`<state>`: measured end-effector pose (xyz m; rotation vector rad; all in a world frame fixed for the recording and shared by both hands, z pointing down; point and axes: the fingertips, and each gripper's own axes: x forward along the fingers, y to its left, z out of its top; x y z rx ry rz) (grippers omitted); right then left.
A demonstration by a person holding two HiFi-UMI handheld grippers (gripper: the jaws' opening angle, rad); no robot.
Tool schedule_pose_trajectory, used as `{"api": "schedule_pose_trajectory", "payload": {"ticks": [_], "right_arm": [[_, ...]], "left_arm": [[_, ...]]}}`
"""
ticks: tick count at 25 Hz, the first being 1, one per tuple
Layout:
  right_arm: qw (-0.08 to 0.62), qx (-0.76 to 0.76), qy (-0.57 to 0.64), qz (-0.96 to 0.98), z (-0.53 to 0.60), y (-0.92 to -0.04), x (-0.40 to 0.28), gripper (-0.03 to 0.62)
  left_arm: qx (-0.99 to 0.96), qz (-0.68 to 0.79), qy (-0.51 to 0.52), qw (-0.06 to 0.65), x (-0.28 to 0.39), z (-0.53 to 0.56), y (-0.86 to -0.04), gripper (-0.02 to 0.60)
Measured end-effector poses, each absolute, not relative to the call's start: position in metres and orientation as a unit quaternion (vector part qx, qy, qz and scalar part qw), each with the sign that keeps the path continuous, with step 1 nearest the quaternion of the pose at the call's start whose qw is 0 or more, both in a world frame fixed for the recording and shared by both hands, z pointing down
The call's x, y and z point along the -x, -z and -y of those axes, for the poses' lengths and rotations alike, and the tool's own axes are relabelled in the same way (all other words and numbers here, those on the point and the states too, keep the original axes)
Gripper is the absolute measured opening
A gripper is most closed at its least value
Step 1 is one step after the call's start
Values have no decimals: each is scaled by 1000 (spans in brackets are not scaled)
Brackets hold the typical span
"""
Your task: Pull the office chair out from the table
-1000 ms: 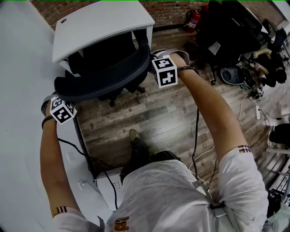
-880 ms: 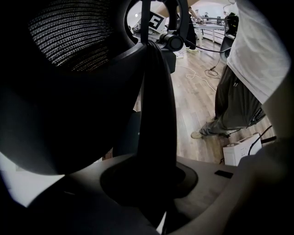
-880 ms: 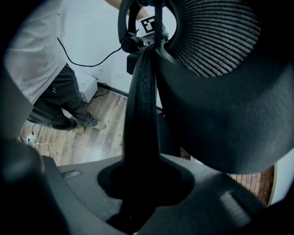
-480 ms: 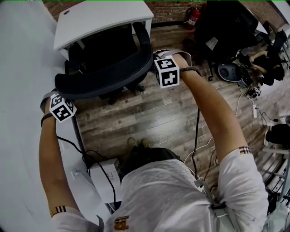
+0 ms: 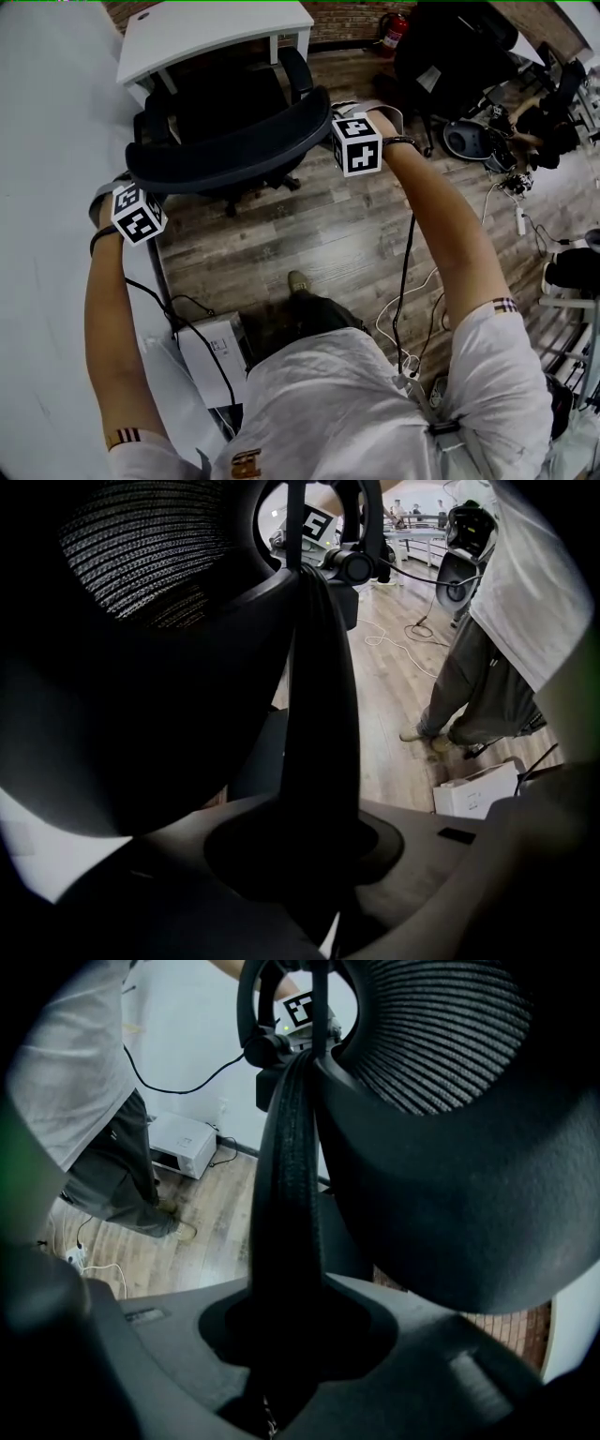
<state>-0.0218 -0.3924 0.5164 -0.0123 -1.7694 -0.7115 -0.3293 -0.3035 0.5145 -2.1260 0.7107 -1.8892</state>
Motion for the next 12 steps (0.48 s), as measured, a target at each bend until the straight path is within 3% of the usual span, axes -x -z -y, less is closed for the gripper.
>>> {"api": "schedule_pose_trajectory", "payload": {"ticks": [12], "right_arm": [[579, 1, 300, 758, 308, -515, -4, 98]], "left_arm": [[720, -238, 643, 104, 305, 217, -514, 92]]}}
